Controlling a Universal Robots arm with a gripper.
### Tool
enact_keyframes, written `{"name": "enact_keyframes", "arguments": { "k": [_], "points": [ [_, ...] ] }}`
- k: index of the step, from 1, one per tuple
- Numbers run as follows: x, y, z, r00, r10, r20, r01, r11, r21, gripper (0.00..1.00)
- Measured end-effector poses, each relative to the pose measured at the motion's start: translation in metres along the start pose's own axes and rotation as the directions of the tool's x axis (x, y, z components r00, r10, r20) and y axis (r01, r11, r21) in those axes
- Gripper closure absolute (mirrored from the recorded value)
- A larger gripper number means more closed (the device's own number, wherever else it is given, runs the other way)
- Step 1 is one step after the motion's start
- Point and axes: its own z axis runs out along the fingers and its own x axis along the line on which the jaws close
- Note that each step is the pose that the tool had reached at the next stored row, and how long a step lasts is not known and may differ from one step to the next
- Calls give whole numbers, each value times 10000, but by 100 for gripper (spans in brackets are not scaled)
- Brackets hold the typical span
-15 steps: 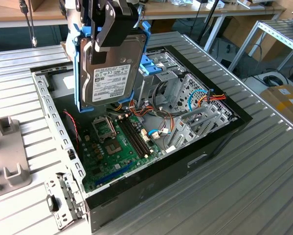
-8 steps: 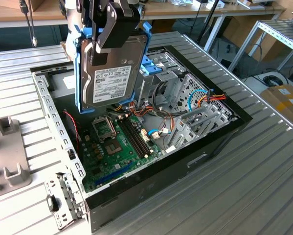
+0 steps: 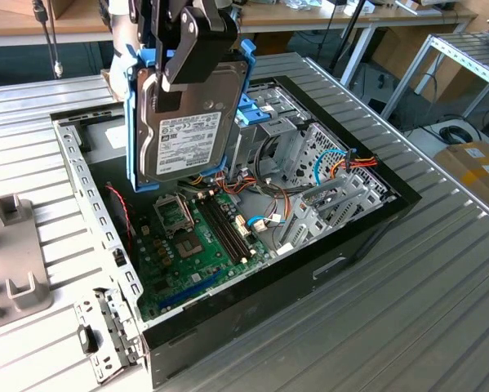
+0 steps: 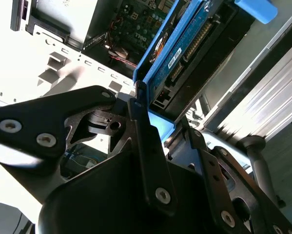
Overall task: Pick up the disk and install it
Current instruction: 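Pick up the disk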
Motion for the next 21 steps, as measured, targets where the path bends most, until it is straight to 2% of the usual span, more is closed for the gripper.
{"name": "enact_keyframes", "arguments": {
  "k": [21],
  "points": [
    [94,-4,-3,10000,0,1,0,10000,0,63]
  ]
}}
